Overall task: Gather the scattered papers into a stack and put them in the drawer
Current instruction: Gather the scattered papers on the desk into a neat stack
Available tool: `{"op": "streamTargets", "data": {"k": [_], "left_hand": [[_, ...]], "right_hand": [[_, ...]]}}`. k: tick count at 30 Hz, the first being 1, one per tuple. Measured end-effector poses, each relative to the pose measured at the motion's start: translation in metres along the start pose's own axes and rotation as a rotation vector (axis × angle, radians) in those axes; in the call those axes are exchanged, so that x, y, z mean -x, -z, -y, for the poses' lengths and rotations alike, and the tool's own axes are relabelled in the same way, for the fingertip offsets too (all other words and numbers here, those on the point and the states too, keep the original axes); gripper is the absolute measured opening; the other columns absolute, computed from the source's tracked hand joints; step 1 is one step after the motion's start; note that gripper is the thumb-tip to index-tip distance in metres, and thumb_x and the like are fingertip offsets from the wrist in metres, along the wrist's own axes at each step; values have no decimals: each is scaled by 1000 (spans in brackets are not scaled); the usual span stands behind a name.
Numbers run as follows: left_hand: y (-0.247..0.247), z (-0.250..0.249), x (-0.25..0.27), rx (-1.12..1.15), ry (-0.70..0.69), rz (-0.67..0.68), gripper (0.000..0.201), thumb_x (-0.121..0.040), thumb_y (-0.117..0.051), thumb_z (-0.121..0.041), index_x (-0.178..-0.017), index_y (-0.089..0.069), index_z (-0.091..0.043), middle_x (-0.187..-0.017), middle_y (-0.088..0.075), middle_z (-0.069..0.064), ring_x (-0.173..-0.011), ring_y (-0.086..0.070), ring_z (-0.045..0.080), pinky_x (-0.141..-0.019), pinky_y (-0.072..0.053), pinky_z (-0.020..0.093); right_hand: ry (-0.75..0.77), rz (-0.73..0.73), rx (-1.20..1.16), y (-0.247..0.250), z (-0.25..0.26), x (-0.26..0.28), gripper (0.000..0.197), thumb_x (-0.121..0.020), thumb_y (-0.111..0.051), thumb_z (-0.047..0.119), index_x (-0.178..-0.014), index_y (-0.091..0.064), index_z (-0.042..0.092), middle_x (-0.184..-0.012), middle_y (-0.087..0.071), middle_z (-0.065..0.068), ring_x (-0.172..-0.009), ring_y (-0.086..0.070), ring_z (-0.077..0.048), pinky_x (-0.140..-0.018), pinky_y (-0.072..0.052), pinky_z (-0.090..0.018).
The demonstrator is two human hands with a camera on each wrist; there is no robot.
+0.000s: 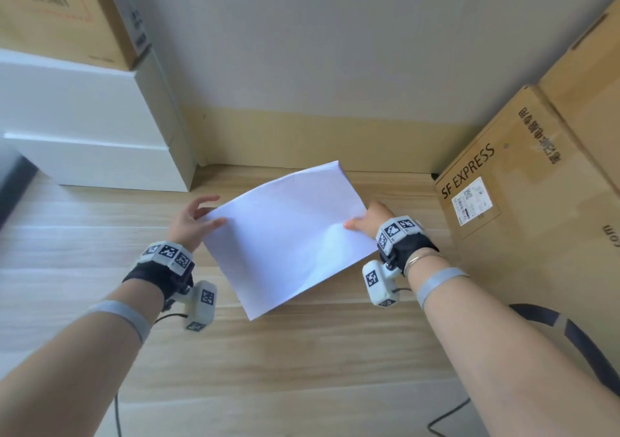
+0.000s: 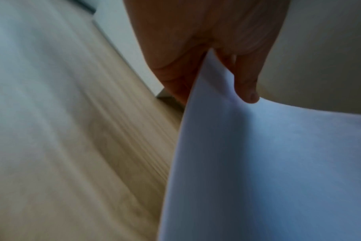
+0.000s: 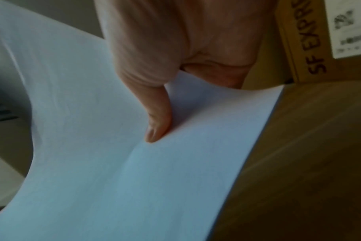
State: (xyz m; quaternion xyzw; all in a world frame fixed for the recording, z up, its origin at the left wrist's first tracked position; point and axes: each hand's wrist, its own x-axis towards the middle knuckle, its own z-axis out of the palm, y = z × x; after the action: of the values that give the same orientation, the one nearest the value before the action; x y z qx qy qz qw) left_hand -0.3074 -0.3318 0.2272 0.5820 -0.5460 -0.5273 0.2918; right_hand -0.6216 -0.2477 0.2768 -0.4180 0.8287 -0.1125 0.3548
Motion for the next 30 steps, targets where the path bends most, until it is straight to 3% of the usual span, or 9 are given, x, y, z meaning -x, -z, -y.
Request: {"op": "streamTargets", "data": {"k": [4, 9, 13, 17, 19, 21, 23, 26, 30], "left_hand": [[-4, -20, -1, -373, -8, 251, 31, -62, -71, -36, -91, -63, -29, -80, -65, 2, -76, -55, 18, -68, -39, 25], [-31, -30, 8, -325, 60, 371, 14, -76, -75, -22, -72, -64, -29, -46, -64, -22, -52, -63, 2, -52, -48, 15], [-40, -19, 13, -211, 95, 335, 14, -82, -69, -12, -70, -63, -16, -41, -63, -16, -40, -61, 0, -44, -48, 10], [-34, -9, 13, -70, 86, 224, 14, -72, -77, -21, -74, -65, -14, -51, -68, -6, -62, -62, 22, -67, -54, 33], [-32, -10, 13, 4, 84, 149, 21, -65, -80, -27, -74, -65, -16, -57, -68, -4, -65, -60, 23, -65, -53, 31], [-32, -18, 13, 64, 58, 74, 14, -72, -76, -24, -75, -63, -20, -66, -67, -1, -67, -60, 22, -63, -53, 27], [-34, -25, 13, 142, 18, 10, 11, -81, -69, -16, -77, -63, -24, -61, -70, -10, -65, -64, 15, -70, -52, 30], [-41, -35, 17, 205, -51, -14, 16, -82, -67, -11, -76, -63, -25, -57, -69, -23, -57, -64, -3, -69, -51, 24], [-42, -35, 28, 264, -81, 9, 20, -80, -67, -3, -80, -63, -22, -63, -71, -23, -60, -64, -8, -64, -53, 13]], "right_hand": [[83, 65, 133, 16, 21, 5, 44, -83, -68, 24, -118, -56, 2, -120, -62, -13, -107, -61, -29, -79, -42, -26], [246, 160, 290, 14, 40, 9, 24, -83, -68, 17, -100, -67, 0, -96, -69, -13, -83, -60, -21, -71, -38, -23], [284, 74, 270, 19, 36, 5, 20, -74, -74, 22, -89, -69, 10, -90, -68, -6, -83, -61, -20, -70, -41, -23], [293, -164, -165, 20, 15, 1, 52, -67, -81, 20, -114, -62, 19, -103, -61, 8, -91, -57, -11, -84, -46, -26], [255, -111, -521, 15, 8, 3, 59, -70, -78, 8, -119, -51, 24, -98, -64, 3, -82, -60, -14, -81, -54, -30], [226, 65, -655, 8, 9, 8, 51, -79, -68, -2, -120, -47, 19, -90, -64, 0, -76, -62, -11, -72, -56, -21], [219, 186, -609, 0, 14, 14, 38, -81, -66, -3, -113, -56, 14, -101, -66, -5, -86, -65, -15, -82, -57, -25], [198, 125, -633, -8, 26, 26, 25, -75, -73, 1, -96, -66, 14, -115, -66, -16, -103, -64, -26, -99, -48, -41], [201, -5, -675, -11, 31, 32, 34, -75, -73, -1, -108, -65, -3, -108, -66, -14, -96, -62, -20, -88, -48, -28]]}}
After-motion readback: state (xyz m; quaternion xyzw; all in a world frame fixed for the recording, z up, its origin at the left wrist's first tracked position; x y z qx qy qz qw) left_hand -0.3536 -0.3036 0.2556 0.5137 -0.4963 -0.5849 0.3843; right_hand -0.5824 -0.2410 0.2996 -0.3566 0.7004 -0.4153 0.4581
